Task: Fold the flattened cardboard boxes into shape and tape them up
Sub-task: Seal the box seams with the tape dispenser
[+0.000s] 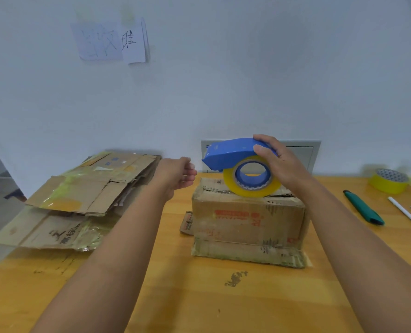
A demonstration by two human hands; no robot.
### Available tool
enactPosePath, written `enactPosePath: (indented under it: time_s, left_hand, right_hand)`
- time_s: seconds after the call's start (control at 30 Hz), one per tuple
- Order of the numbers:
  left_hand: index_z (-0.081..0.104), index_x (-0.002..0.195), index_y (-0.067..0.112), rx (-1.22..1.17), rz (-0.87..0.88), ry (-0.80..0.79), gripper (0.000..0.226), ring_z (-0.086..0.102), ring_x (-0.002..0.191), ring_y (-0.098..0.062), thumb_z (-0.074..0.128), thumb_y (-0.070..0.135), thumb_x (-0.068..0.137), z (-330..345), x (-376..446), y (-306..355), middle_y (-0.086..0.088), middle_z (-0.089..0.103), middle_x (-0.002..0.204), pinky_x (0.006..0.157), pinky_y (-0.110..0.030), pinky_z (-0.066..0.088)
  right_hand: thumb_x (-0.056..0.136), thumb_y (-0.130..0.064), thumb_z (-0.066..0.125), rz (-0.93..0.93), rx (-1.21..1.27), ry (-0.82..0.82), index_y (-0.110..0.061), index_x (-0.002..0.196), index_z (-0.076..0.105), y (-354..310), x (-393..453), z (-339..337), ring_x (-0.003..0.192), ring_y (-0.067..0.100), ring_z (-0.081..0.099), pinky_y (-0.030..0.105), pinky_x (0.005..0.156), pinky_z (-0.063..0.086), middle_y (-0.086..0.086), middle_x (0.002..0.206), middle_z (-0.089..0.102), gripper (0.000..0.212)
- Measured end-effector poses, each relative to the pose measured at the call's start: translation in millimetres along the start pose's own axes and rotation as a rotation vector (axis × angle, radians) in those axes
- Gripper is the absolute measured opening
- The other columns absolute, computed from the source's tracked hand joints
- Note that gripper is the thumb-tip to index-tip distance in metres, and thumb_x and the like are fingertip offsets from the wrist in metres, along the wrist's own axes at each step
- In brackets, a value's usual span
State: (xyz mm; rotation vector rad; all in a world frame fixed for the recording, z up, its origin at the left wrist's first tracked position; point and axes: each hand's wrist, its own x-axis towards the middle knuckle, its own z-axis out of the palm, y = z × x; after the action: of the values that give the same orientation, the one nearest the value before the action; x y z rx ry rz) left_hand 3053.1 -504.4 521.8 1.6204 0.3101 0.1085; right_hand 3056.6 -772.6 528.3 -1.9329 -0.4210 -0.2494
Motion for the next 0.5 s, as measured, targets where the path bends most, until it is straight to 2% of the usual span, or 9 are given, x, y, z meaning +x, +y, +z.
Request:
enactPosePath:
  time_s: [0.17, 0.33, 0.5]
  left_hand:
    - [0.066, 0.095, 0.0, -0.183, -0.061, 0.007, 0.024, 0.07, 0.07, -0.018, 0.057, 0.022, 0.1, 8, -6, -29, -0.012, 0.072, 0.083, 0.06, -0.024, 0.058]
    - [0.066, 0.094, 0.003, -0.302, -0.074, 0.041, 0.02, 0.064, 0.074, -0.018, 0.059, 0.021, 0.099, 10, -8, -39, -0.009, 0.065, 0.084, 0.06, -0.022, 0.056]
    - [0.067, 0.099, 0.001, -0.287, -0.117, 0.012, 0.013, 0.052, 0.065, -0.013, 0.061, 0.012, 0.097, 5, -5, -47, -0.003, 0.051, 0.076, 0.059, -0.021, 0.054]
  right_hand:
    - [0.092, -0.062, 0.056, -0.009, -0.043, 0.007, -0.052, 0.13, 0.053, 3, 1, -2, 0.107, 0.003, 0.059, 0.027, 0.093, 0.046, -0.028, 0.12, 0.055, 0.039]
    - [0.087, -0.062, 0.064, -0.034, -0.027, 0.071, -0.049, 0.127, 0.058, 1, 3, 4, 0.107, -0.001, 0.059, 0.028, 0.095, 0.048, -0.028, 0.12, 0.057, 0.042]
    - [0.076, -0.072, 0.066, -0.057, -0.114, 0.085, -0.047, 0.121, 0.062, -16, 15, 2, 0.11, 0.002, 0.059, 0.027, 0.094, 0.046, -0.027, 0.118, 0.059, 0.052]
